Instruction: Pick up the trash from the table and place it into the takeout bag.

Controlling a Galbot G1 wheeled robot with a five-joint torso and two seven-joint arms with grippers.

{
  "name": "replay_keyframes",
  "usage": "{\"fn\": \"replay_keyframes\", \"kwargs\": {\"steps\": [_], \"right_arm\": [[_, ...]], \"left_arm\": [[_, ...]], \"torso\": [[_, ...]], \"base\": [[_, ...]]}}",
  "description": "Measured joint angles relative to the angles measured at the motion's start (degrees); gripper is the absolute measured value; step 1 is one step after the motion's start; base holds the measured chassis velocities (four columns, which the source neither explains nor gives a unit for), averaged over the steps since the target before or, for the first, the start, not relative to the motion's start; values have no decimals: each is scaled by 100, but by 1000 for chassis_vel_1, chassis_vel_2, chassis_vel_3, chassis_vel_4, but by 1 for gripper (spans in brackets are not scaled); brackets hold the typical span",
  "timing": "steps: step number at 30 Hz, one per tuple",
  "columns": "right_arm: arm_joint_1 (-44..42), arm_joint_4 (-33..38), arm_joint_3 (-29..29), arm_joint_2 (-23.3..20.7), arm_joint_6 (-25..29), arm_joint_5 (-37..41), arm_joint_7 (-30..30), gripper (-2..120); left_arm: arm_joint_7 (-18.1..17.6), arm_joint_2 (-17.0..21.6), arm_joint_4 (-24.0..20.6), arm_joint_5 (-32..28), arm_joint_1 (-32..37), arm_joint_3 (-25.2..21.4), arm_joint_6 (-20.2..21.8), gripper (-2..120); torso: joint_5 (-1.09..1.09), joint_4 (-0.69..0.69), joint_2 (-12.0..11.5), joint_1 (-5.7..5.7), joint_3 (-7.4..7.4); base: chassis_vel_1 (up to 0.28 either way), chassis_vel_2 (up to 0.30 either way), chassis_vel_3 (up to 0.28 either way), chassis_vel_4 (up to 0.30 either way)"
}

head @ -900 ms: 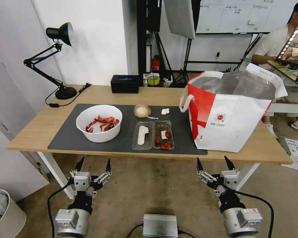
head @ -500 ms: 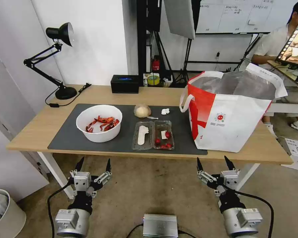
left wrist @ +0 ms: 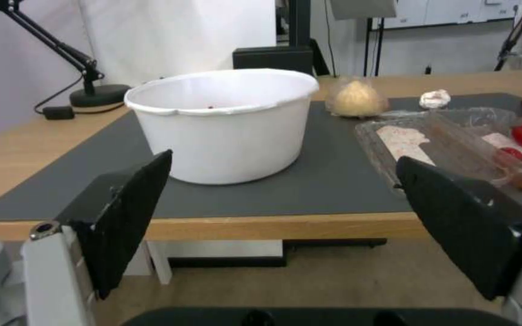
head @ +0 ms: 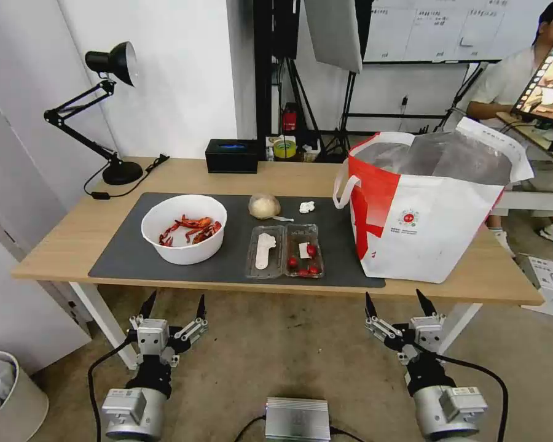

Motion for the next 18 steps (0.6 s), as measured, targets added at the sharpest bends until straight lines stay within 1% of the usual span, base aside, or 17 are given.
{"fn": "replay_keyframes", "kwargs": {"steps": [3,4,6,7,9,10,11,12,14,15,16,17,18], "right_arm": [[12,0,-2,-21,-19,12,0,100],[43,0,-12,-69,-78,47,7,100],[209,0,-47,-299,-341,209,58,100],[209,0,-47,-299,-341,209,58,100],[558,0,-133,-779,-919,567,172,100],[558,0,-133,-779,-919,567,172,100],[708,0,-170,-990,-1169,719,222,100],[781,1,-187,-1085,-1287,791,245,100],[818,1,-195,-1133,-1348,828,258,100],[1157,5,-277,-1604,-1907,1171,370,100],[1258,6,-302,-1751,-2079,1278,403,100],[1258,6,-302,-1751,-2079,1278,403,100],[1426,8,-342,-1974,-2342,1441,457,100]], "left_arm": [[-1,0,0,-5,-1,0,5,100],[-5,0,0,-15,-2,1,20,100],[-17,0,-4,-49,-9,3,72,100],[-17,0,-4,-49,-9,3,72,100],[-159,6,-127,-322,-63,35,514,100],[-159,6,-127,-322,-63,35,514,100],[-232,10,-186,-464,-92,54,749,100],[-267,13,-216,-534,-107,60,861,100],[-284,14,-232,-568,-114,65,918,100],[-455,23,-378,-898,-184,108,1457,100],[-503,27,-417,-993,-203,119,1607,100],[-503,27,-417,-993,-203,119,1607,100],[-581,32,-486,-1152,-235,140,1869,100]], "torso": [[0,0,0,0,0],[0,-2,0,0,0],[0,-1,0,-1,0],[0,-1,0,-1,0],[1,1,0,0,0],[1,1,0,0,0],[1,0,0,0,0],[0,0,0,0,0],[1,0,0,0,0],[1,0,0,1,0],[1,0,0,1,0],[1,0,0,1,0],[1,0,0,1,0]], "base": [[0,0,0,0],[0,0,0,0],[0,0,0,0],[0,0,0,0],[0,0,0,0],[0,0,0,0],[0,0,0,0],[0,0,0,0],[0,0,0,0],[0,0,0,0],[0,0,0,0],[0,0,0,0],[0,0,0,0]]}}
